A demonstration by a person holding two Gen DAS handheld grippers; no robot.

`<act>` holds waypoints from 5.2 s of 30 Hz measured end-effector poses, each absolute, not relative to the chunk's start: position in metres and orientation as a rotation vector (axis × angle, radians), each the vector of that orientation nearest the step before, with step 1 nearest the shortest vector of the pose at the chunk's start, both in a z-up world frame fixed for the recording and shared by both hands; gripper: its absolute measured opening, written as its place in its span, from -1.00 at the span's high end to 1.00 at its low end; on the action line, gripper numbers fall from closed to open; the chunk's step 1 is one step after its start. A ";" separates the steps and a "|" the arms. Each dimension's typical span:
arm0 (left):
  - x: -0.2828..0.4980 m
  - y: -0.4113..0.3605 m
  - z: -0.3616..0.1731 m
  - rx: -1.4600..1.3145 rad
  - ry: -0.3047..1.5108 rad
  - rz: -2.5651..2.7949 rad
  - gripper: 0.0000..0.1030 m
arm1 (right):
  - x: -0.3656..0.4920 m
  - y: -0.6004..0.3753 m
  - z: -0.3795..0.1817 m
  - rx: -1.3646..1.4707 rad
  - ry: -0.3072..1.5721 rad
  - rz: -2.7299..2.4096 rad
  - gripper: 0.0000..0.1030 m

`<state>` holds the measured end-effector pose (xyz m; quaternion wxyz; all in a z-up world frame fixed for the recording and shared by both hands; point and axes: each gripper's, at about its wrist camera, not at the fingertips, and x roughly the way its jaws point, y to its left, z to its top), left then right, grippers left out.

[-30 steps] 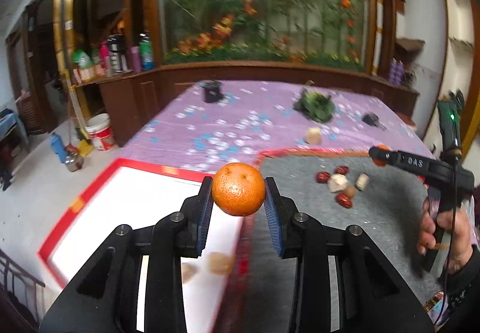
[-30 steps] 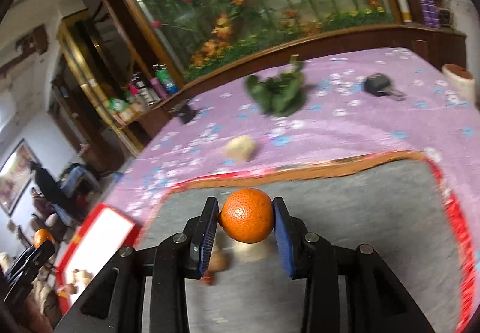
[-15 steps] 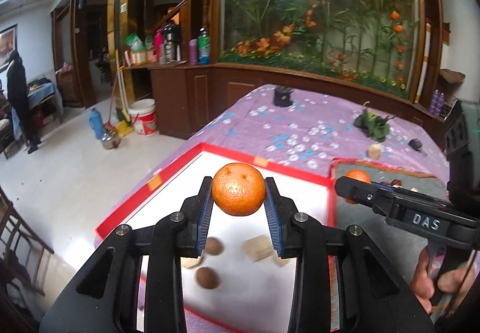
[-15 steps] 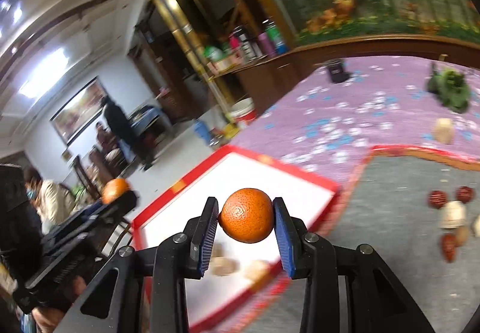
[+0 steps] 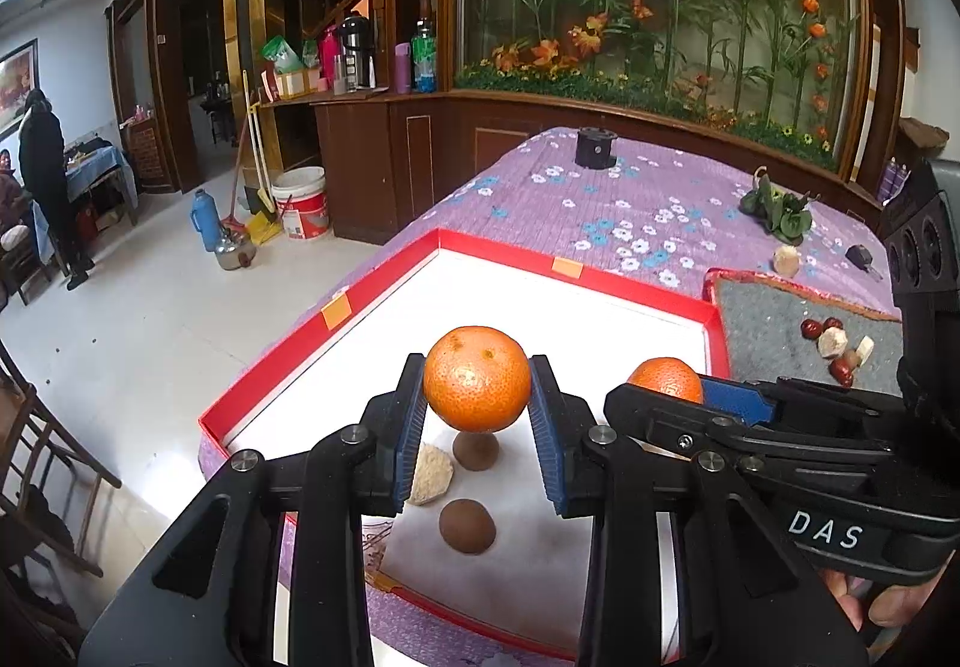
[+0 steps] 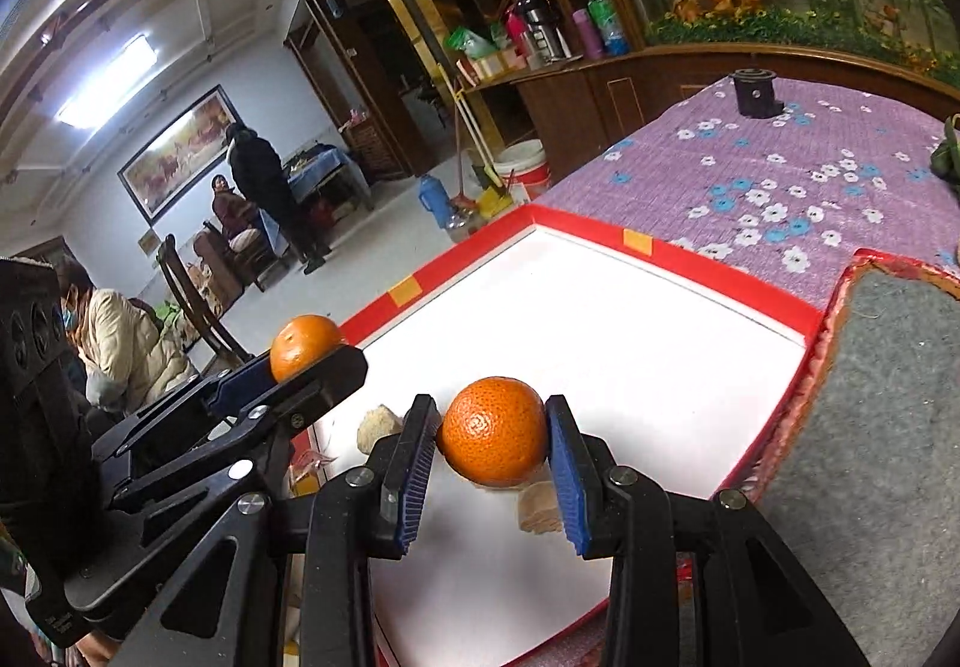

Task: Organize fruits
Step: 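Carry both oranges over the white tray and open both tools, then move both open tools back over the grey mat, then grasp a red date with the left tool while the right tool grasps a cream chunk, then carry the date and chunk into the white tray and open both tools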

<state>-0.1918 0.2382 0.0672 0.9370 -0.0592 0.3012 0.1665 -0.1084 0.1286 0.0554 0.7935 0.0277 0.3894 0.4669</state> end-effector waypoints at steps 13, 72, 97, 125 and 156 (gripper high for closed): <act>-0.184 0.240 0.050 -0.106 0.667 0.356 0.37 | -0.106 0.134 0.042 0.026 0.868 0.986 0.31; -0.075 0.001 0.048 0.092 0.871 -0.169 -0.26 | 0.019 -0.137 0.017 0.133 0.968 0.510 0.44; -0.020 -0.021 0.012 0.074 0.921 -0.174 0.71 | 0.027 -0.187 0.028 0.385 0.936 0.503 0.44; -0.130 0.083 0.100 0.083 0.553 0.136 0.70 | -0.031 -0.129 0.070 0.210 0.710 0.650 0.44; -0.184 0.188 0.082 -0.055 0.556 0.297 0.70 | -0.111 0.038 0.093 0.099 0.707 0.913 0.45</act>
